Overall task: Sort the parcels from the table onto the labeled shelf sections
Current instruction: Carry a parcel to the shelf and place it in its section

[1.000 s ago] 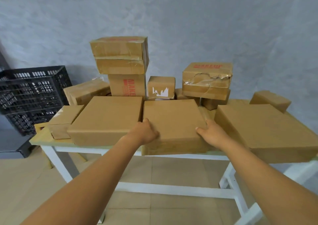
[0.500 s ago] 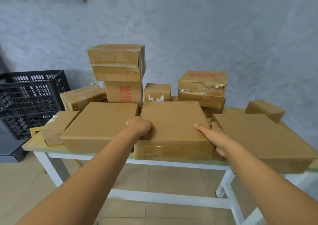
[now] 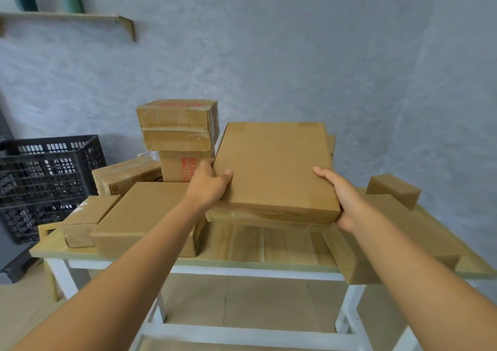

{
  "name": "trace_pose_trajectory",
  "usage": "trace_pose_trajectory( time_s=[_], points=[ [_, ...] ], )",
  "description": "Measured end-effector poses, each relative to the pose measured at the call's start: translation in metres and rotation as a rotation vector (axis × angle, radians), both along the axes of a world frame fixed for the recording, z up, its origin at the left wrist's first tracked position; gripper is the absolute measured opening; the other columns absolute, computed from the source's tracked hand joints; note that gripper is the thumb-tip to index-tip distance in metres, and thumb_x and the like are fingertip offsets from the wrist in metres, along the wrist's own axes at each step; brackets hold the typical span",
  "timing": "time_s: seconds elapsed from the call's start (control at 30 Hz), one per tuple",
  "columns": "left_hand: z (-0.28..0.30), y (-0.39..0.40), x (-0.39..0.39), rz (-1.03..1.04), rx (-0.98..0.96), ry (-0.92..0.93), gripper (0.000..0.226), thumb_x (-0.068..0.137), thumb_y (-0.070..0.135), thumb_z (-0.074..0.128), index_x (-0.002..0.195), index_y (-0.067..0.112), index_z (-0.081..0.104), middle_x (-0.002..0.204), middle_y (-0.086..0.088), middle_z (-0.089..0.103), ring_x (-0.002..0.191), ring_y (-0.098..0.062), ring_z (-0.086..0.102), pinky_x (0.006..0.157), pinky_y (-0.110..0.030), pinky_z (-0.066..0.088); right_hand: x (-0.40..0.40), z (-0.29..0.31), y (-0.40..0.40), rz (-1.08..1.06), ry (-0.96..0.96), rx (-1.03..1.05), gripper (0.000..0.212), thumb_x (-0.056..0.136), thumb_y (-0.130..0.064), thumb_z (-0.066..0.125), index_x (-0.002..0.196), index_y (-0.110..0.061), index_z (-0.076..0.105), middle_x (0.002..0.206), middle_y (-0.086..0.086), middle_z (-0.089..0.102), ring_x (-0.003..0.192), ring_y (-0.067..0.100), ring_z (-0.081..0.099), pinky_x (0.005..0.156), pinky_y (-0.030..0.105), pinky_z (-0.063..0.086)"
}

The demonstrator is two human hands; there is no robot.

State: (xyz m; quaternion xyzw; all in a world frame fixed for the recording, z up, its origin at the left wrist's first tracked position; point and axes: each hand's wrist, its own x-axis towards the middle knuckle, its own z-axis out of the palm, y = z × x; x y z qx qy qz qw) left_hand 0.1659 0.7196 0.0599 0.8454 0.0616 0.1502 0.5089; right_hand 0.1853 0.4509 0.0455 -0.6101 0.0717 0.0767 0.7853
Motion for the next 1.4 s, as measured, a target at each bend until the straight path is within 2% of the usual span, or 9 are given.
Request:
trace_pose_trajectory(
  time_s=[0.2,0.37,0.53,0.67,0.77,0.87,0.97,1.1,1.4],
  points=[
    [0.012,-0.010,-0.011,-0.007,0.142,-0.082,0.058,0.097,0.031,0.058,0.147,0.012,0.035,0.142,-0.011,0.046,0.121,-0.025,0.050,0.096,-0.034,0.041,-0.024,0.037,0.006,-0.152,-0.295,-0.034,0.072,0.076,-0.029,0.080,0.140,-0.025,0.047,0.112,0.002,0.072,0.090,0.018,0.074,0.066,0.031,0.058],
    [0.020,-0.035,-0.028,-0.021,0.100,-0.149,0.058,0.096,0.033,0.058,0.148,0.018,0.036,0.150,-0.011,0.036,0.134,-0.028,0.040,0.113,-0.037,0.033,-0.054,0.054,0.026,-0.195,-0.502,-0.119,0.090,0.060,-0.035,0.082,0.142,-0.033,0.042,0.126,-0.005,0.065,0.099,0.010,0.071,0.073,0.025,0.057],
    [0.036,-0.055,-0.050,-0.170,-0.095,-0.151,0.070,0.092,0.049,0.059,0.152,0.032,0.029,0.150,-0.001,0.040,0.131,-0.018,0.047,0.109,-0.033,0.037,-0.076,0.055,0.055,-0.330,-0.674,-0.629,0.093,0.067,-0.046,0.082,0.147,-0.040,0.034,0.146,-0.006,0.042,0.134,0.016,0.043,0.110,0.043,0.039],
    [0.049,-0.057,-0.070,-0.269,-0.421,-0.073,0.080,0.078,0.069,0.062,0.148,0.045,0.031,0.126,0.018,0.056,0.097,-0.011,0.066,0.096,-0.045,0.052,-0.089,0.052,0.077,-0.421,-0.784,-1.006,0.095,0.073,-0.062,0.067,0.153,-0.034,0.024,0.146,-0.002,0.036,0.138,0.023,0.033,0.110,0.050,0.033],
    [0.049,-0.050,-0.078,-0.315,-0.516,-0.080,0.089,0.076,0.060,0.073,0.150,0.038,0.030,0.116,0.018,0.061,0.104,-0.013,0.067,0.090,-0.038,0.057,-0.093,0.049,0.086,-0.377,-0.820,-1.105,0.096,0.074,-0.062,0.065,0.155,-0.032,0.022,0.151,-0.001,0.034,0.140,0.023,0.029,0.111,0.049,0.031],
    [0.046,-0.042,-0.078,-0.272,-0.567,-0.081,0.080,0.074,0.046,0.082,0.138,0.024,0.040,0.115,0.009,0.070,0.099,-0.014,0.072,0.080,-0.038,0.060,-0.097,0.047,0.092,-0.259,-0.943,-1.025,0.086,0.078,-0.054,0.066,0.153,-0.029,0.031,0.151,-0.006,0.040,0.139,0.017,0.032,0.113,0.038,0.034],
    [0.037,-0.032,-0.078,-0.179,-0.640,-0.109,0.086,0.067,0.046,0.087,0.128,0.019,0.033,0.116,0.009,0.064,0.093,-0.005,0.068,0.059,-0.018,0.055,-0.102,0.041,0.100,-0.155,-1.050,-0.965,0.068,0.088,-0.040,0.065,0.150,-0.028,0.039,0.149,-0.016,0.044,0.138,0.007,0.035,0.114,0.026,0.032],
    [0.019,-0.025,-0.071,-0.057,-0.714,-0.212,0.128,0.039,0.060,0.092,0.141,0.030,0.021,0.113,0.016,0.058,0.105,-0.004,0.063,0.089,-0.031,0.055,-0.111,0.029,0.113,-0.057,-1.029,-0.811,0.056,0.094,-0.030,0.060,0.147,-0.033,0.044,0.140,-0.026,0.045,0.134,-0.006,0.034,0.107,0.004,0.023],
    [-0.002,-0.008,-0.045,-0.088,-0.771,-0.221,0.119,0.042,0.054,0.089,0.143,0.024,0.034,0.121,0.006,0.065,0.105,-0.011,0.067,0.091,-0.036,0.055,-0.077,0.038,0.096,0.117,-0.832,-0.641,0.029,0.095,-0.011,0.058,0.121,-0.019,0.069,0.122,-0.006,0.066,0.110,0.006,0.061,0.095,0.026,0.049]
  ],
)
